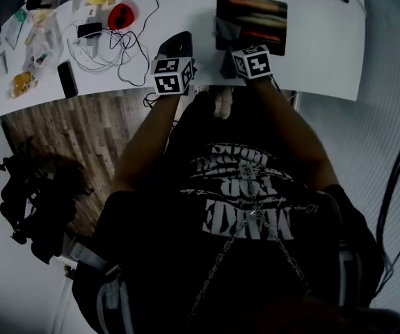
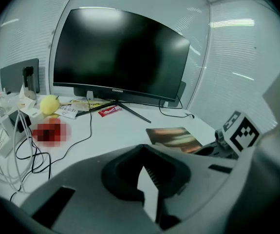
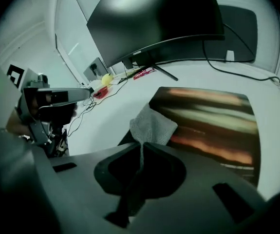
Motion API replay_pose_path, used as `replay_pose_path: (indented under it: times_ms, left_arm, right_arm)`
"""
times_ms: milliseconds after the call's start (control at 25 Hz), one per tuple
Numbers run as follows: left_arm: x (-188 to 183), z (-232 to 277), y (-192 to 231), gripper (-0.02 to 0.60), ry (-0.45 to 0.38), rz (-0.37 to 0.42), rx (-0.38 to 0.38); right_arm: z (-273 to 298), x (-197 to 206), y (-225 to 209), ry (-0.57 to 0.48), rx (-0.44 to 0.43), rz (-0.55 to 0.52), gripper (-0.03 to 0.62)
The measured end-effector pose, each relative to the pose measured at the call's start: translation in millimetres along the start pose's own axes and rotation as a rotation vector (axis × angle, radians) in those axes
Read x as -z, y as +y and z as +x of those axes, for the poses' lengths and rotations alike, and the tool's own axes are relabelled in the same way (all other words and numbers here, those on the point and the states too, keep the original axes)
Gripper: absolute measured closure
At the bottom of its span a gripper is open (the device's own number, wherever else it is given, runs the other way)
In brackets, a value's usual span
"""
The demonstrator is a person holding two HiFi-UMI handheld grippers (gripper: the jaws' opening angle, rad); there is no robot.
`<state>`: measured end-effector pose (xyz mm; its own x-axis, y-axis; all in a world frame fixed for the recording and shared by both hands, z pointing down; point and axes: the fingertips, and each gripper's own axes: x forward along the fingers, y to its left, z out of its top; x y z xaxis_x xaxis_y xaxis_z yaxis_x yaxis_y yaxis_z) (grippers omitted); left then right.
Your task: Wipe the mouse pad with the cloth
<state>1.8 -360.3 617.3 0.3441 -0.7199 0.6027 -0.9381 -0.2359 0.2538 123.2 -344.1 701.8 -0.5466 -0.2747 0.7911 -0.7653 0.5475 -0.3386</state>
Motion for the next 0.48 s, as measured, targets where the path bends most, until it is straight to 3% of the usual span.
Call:
replay_pose_path:
  times_ms: [280,480]
  left_arm:
    - [2,18,-18,0.577,0.020,-0.023,0.018]
    - [-3,46,-53,0.577,0.047,0.035,0.074]
  right_arm:
    - [-67,35,-108,0.010,0.174,0.053,0.579]
    - [-94,44,-149,-0.007,0.239,0.072,0.579]
